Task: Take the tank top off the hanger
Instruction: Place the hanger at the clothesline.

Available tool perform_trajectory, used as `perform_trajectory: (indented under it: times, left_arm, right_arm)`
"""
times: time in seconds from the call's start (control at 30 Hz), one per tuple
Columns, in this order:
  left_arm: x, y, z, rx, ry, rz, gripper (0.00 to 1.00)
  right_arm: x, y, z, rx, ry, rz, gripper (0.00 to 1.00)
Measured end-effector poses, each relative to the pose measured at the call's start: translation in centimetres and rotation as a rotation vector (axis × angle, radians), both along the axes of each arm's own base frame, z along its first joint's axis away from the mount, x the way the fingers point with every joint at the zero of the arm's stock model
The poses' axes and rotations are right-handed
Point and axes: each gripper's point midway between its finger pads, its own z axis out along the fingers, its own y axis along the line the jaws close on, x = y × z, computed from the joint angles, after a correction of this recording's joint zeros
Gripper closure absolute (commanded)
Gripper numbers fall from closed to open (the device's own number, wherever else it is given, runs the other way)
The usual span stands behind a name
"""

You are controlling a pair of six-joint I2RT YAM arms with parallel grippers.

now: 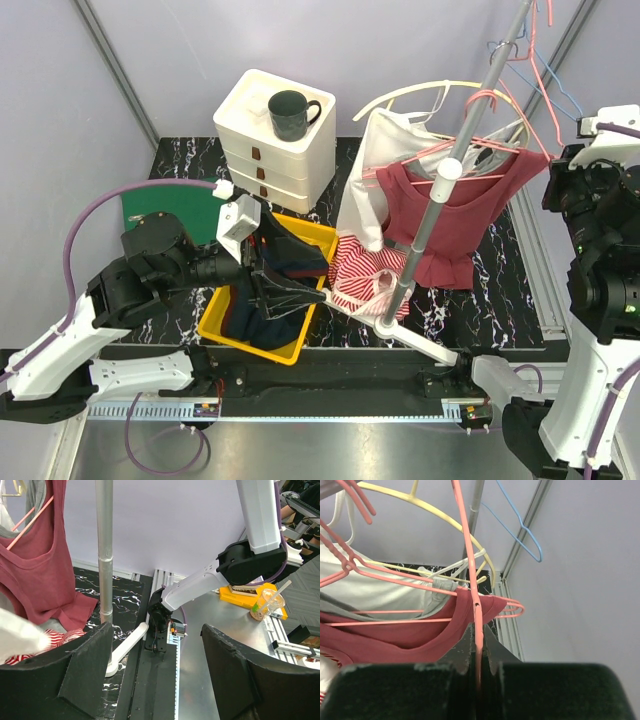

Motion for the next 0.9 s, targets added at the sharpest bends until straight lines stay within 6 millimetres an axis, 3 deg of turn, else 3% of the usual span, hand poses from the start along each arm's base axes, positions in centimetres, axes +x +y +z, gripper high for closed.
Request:
perform_trajectory:
  times: [0.2,0.47,0.57,0.73,0.9]
  left_arm:
    - [0.0,-0.2,-0.3,0.002,0.002,-0.002,0.25]
    - [0.1,-0.5,-1.0,0.014,0.019,-0.004,0.25]
    - [0.0,-0.5,-0.9,0.011,0.023,-0.01,0.25]
    - [0.0,-0.8,-1.0,0.009,0.03,-0.018,0.25]
    - [0.0,-0.9,-1.2,0.011,0.037,-0.019,0.25]
  right_arm:
    - [-1.3,0.5,1.2,0.023,-0.048,0.014,1.0]
    - [-7.8,0.7,1.6,0.021,-0.151,-0.008,1.0]
    - [-8.9,0.3,1.7,0.002,-0.171,-0.035,1.0]
    - [-6.5,-0.6,1.4,-0.035,-0.109,-0.061,1.0]
    - [-0.5,-1.7,-0.5,-0.081,0.038,-0.076,1.0]
